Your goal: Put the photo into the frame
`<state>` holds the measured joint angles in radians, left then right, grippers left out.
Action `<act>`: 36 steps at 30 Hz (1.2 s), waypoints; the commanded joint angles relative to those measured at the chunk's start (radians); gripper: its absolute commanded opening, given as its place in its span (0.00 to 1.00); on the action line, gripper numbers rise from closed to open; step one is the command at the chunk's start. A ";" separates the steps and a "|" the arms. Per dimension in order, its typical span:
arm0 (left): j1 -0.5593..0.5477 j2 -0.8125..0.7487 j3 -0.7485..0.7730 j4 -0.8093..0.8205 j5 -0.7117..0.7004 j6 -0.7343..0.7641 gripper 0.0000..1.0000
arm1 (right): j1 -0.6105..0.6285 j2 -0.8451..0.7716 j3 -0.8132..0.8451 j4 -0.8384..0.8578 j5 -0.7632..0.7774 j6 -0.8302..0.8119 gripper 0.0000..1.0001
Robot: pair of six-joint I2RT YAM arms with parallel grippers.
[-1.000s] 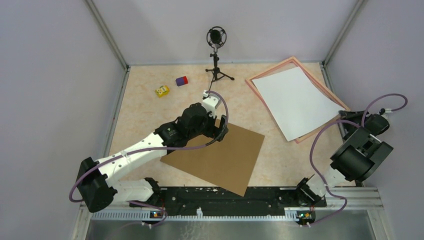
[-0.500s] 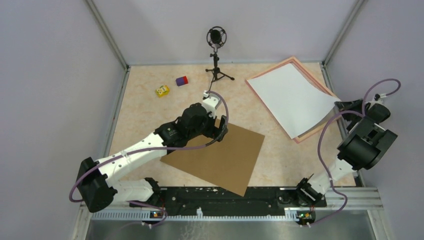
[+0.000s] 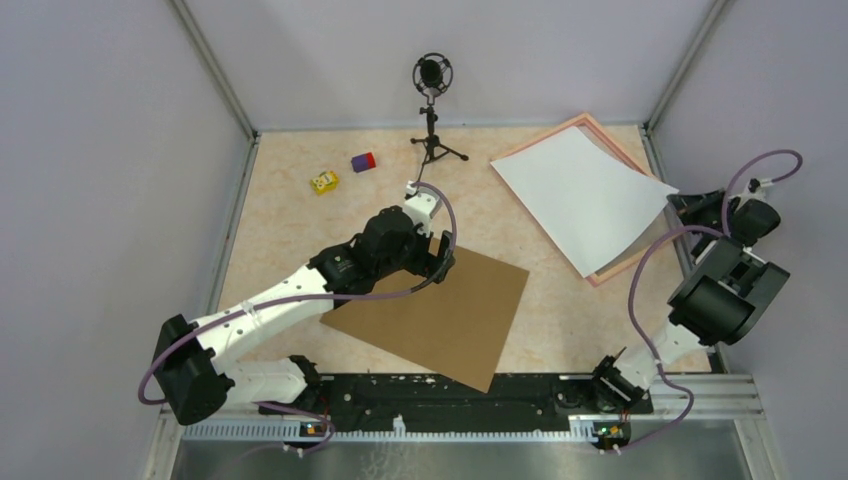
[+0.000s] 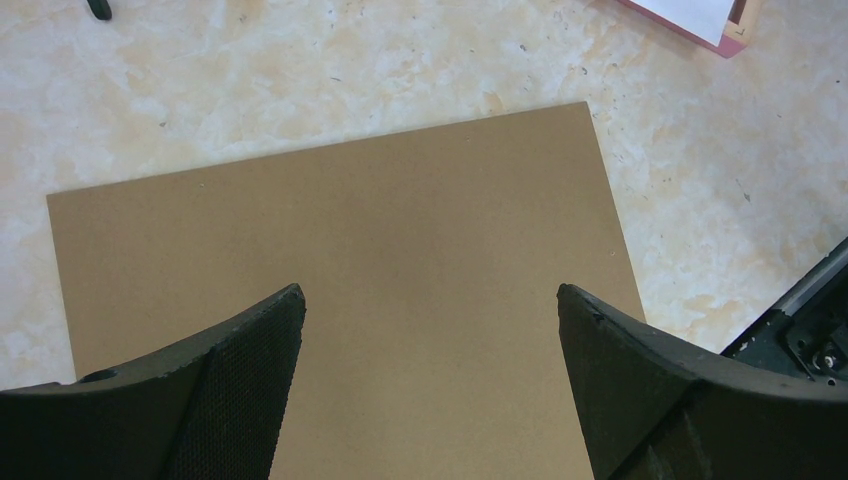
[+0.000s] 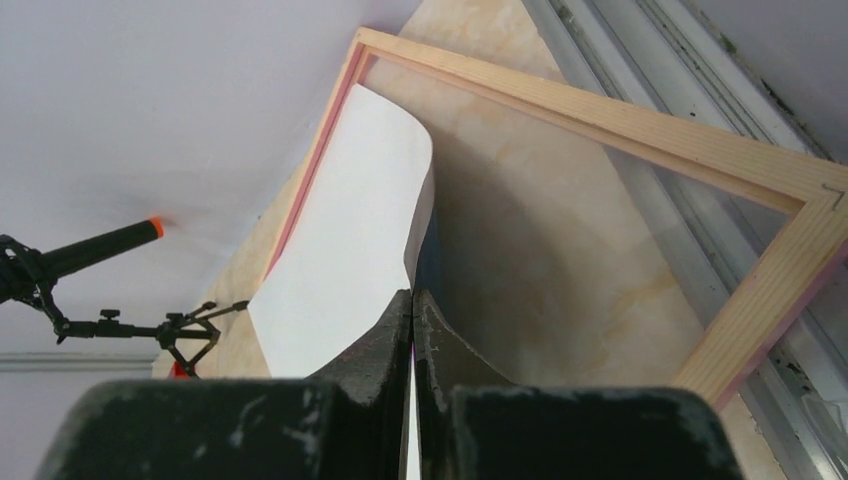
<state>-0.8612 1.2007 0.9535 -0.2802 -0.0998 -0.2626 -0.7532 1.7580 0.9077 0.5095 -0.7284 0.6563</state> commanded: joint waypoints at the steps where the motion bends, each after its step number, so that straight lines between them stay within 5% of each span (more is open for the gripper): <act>1: -0.002 0.002 0.021 0.015 -0.022 0.009 0.98 | -0.023 -0.118 -0.048 0.201 0.058 0.002 0.00; 8: -0.003 0.001 0.022 0.012 -0.030 0.011 0.98 | -0.010 -0.171 -0.080 0.206 0.058 0.002 0.00; 9: -0.002 0.001 0.022 0.013 -0.031 0.011 0.98 | -0.009 -0.169 -0.073 0.200 0.502 -0.158 0.09; 10: -0.002 0.001 0.022 0.012 -0.032 0.012 0.98 | -0.008 -0.162 -0.062 0.194 0.529 -0.117 0.00; 20: -0.002 0.005 0.022 0.011 -0.038 0.013 0.99 | 0.023 -0.090 0.020 0.140 0.510 -0.178 0.00; 23: -0.002 0.007 0.022 0.010 -0.036 0.013 0.98 | 0.049 -0.086 0.065 -0.022 0.503 -0.174 0.00; 28: -0.001 0.003 0.025 0.011 -0.032 0.012 0.98 | 0.231 -0.166 0.027 -0.295 0.597 -0.189 0.51; 36: -0.010 -0.011 0.021 0.015 -0.015 0.007 0.98 | 0.494 -0.157 -0.028 -0.458 0.406 -0.097 0.62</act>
<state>-0.8623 1.2030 0.9535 -0.2928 -0.1234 -0.2619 -0.3477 1.6184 0.8986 0.1566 -0.2188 0.5026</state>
